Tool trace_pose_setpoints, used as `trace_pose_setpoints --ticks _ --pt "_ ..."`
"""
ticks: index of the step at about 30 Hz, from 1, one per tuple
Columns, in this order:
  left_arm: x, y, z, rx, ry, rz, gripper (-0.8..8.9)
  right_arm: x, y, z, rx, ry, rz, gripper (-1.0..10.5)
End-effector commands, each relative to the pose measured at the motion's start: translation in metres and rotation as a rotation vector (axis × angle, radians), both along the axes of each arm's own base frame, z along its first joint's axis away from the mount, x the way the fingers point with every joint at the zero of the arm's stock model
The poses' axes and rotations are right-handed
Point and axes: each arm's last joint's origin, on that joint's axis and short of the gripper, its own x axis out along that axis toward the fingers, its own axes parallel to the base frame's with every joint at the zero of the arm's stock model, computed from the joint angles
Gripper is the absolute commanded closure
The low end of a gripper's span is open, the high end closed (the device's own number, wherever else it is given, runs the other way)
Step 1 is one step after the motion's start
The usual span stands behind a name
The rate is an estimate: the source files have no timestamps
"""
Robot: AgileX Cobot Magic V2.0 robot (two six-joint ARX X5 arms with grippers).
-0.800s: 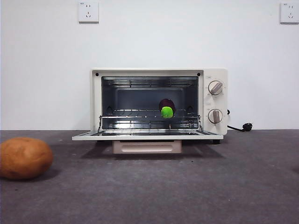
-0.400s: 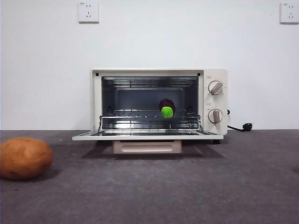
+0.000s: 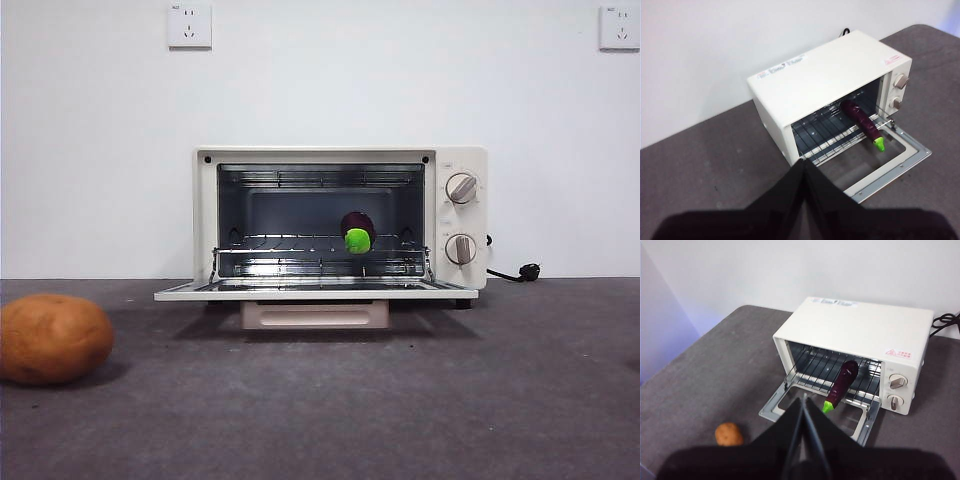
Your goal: Take the eggplant from the table,put the eggplant in the oven
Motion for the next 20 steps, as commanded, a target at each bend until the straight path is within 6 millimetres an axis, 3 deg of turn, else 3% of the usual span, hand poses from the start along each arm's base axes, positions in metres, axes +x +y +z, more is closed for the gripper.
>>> trace_pose_setpoints --ticks 1,13,18,20 --pt "0.012 0.001 -0.004 0.016 0.017 0.021 8.19 -0.005 -0.002 0.001 -0.008 -0.016 0.010 9.6" --pt "0.076 0.016 -0.031 -0.049 0.176 0.046 8.19 -0.039 -0.018 0.004 0.006 -0.065 0.011 9.6" --pt "0.107 0.028 -0.056 -0.106 0.273 0.042 8.19 -0.051 -0.024 0.003 -0.002 -0.074 0.006 9.6" --pt "0.121 0.034 -0.075 -0.131 0.326 0.044 8.19 -0.057 -0.027 0.002 -0.005 -0.082 -0.003 9.6"
